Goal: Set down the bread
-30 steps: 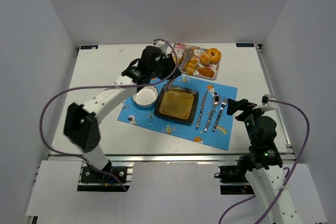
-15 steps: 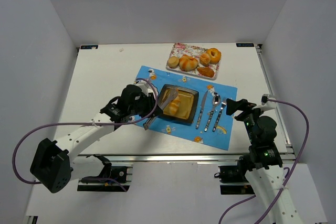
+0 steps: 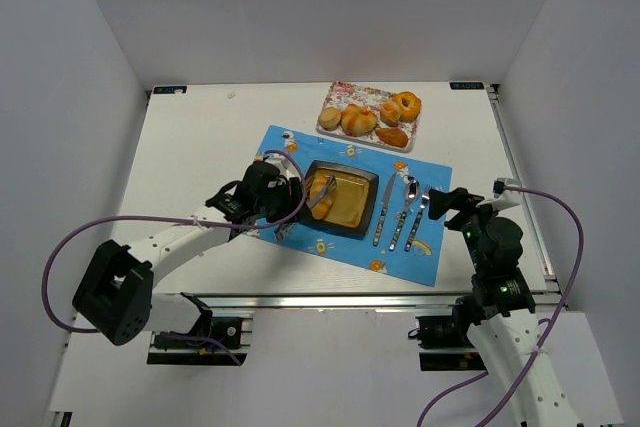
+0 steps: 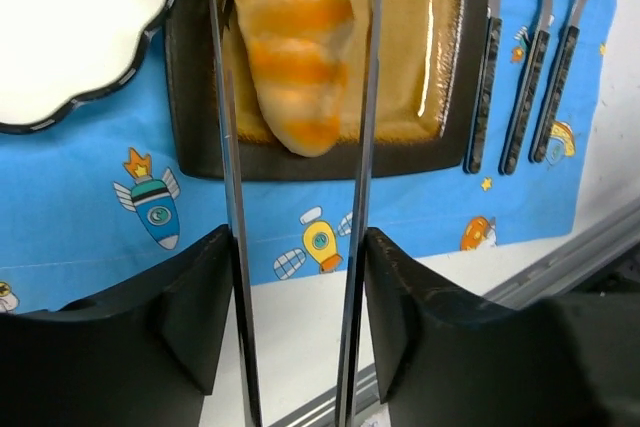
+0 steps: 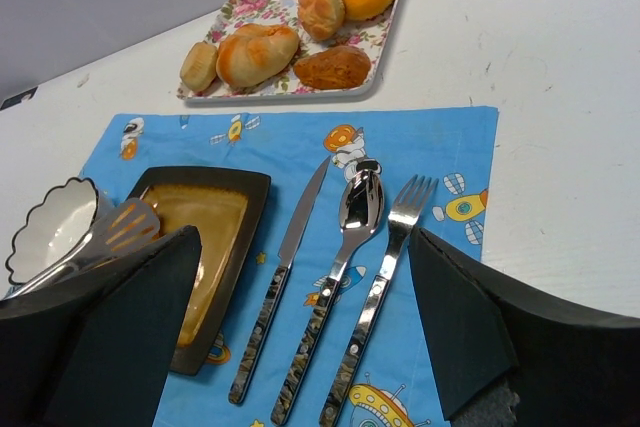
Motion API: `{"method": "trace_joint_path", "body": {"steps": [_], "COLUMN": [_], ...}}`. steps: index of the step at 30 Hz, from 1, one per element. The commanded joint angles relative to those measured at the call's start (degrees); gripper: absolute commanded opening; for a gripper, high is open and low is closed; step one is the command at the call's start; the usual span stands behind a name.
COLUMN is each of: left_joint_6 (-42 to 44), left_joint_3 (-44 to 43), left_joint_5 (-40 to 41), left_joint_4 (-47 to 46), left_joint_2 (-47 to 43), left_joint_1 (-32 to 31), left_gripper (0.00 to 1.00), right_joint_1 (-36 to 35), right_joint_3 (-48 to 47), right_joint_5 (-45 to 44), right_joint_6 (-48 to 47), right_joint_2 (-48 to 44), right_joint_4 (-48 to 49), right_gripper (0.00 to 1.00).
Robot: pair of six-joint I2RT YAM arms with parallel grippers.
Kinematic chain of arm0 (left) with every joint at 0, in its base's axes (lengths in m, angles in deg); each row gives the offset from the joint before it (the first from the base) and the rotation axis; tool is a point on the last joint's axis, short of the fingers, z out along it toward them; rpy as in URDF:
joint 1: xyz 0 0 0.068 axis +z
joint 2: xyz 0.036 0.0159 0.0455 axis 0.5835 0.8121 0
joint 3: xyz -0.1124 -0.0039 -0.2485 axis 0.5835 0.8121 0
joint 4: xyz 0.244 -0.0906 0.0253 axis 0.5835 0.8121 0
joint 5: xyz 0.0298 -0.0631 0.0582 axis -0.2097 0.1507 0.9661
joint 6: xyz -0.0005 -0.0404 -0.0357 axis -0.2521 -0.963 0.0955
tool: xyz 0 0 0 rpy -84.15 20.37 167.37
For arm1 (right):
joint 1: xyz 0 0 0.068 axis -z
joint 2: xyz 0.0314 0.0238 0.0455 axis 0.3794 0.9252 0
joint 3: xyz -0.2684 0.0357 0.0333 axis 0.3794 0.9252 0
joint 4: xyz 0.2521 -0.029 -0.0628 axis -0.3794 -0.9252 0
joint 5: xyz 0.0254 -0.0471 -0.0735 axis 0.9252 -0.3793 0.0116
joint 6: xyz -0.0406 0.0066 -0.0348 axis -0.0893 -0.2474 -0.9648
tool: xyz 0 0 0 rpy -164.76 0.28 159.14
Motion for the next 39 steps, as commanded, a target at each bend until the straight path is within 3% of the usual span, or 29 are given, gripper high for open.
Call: {"method": "trace_joint_path", "body": {"steps": [1,15,23,29,31,35,39], "left_joint_6": [1.2,4.9,18.6,19.8,20.8,23.5,33.7], "left_joint_3": [-3.3,-13.3,-28.0,-37.9,-38.1,-35.3,-26.0], "left_joint_5": [2.0,13.0,17.0,33.1,35.7,33.3,30.6], "left_joint_4": [-0.2,5.6,10.1,16.3,15.8,12.4,-2.7], "left_joint_2": [-0.1,1.4,11.9,19.7,20.4,20.4,18.5], "left_joint_1": [-0.1,-0.1,-0.1,0.3,1.8,10.8,16.9], "left_gripper": [0.63,0.68,0.66,0.59,0.59,0.59,0.63], "right_joint_1": [-0.2,-0.1,-0.2,-0.1,-0.1,-0.2,-0.2], "right_joint_3": [0.0,0.2,0.1,0.0,0.1,0.3,0.4], "right_joint_5": [0.2,0.2,0.4,-0.3,-0.3,0.0,0.4], "right_joint_6": [-0.2,-0.3,-0.4,-0.5,-0.6,-0.6,-0.6], "right_joint_2": [0.1,-1.3,-0.8,-0.8,-0.8,-0.5,0.3], "right_joint_4": [3.1,3.1,3.1,2.9,3.0,3.4,3.8], "right_gripper": [0.89,0.89,0.89,0.89,0.89,0.89,0.89]}}
